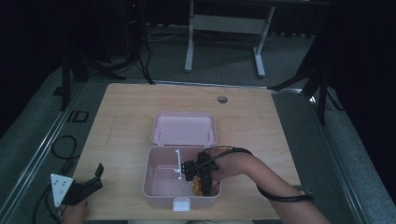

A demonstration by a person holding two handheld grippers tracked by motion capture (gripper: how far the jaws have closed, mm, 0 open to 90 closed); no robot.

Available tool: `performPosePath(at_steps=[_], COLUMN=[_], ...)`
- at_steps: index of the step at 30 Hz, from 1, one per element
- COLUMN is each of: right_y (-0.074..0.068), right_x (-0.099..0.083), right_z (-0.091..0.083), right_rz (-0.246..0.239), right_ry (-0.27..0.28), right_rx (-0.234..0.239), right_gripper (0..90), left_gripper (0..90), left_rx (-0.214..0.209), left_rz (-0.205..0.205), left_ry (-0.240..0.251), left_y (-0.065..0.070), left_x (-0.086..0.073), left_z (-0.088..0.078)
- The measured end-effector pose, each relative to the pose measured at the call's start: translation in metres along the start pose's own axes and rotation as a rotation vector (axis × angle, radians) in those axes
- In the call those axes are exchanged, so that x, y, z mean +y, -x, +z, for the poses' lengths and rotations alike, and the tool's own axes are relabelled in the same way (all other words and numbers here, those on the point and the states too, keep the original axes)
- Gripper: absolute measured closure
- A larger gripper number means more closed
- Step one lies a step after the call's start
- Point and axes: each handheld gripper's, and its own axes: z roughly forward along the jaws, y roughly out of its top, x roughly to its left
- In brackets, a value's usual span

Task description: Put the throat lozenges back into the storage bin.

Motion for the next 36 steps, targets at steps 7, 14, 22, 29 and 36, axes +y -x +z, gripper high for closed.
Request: performPosePath(at_steps=[7,14,22,29,36], right_y=[-0.001,-0.004,-0.008,0.001,0.012], right_x=[-0.01,-0.042,-0.102,-0.147,-0.179], right_z=[-0.029,-0.066,-0.079,-0.054,-0.006], right_rz=[-0.003,0.036,0.12,0.231,0.342], right_ry=[0.154,0.344,0.49,0.538,0.672], right_rx=[-0.027,-0.067,-0.109,-0.113,-0.18], right_gripper=[12.9,12.6,12.8,12.8,12.8], left_gripper=[0.8,0.8,0.8,0.8,0.8], left_rx=[0.0,-0.001,0.002,0.003,0.003], left_rz=[0.002,0.002,0.005,0.008,0.007], left_ry=[0.0,0.002,0.0,-0.003,0.0], left_y=[0.0,0.0,0.001,0.001,0.001], left_x=[0.0,0.0,0.0,0.0,0.0], left_z=[0.0,0.0,0.0,0.0,0.0])
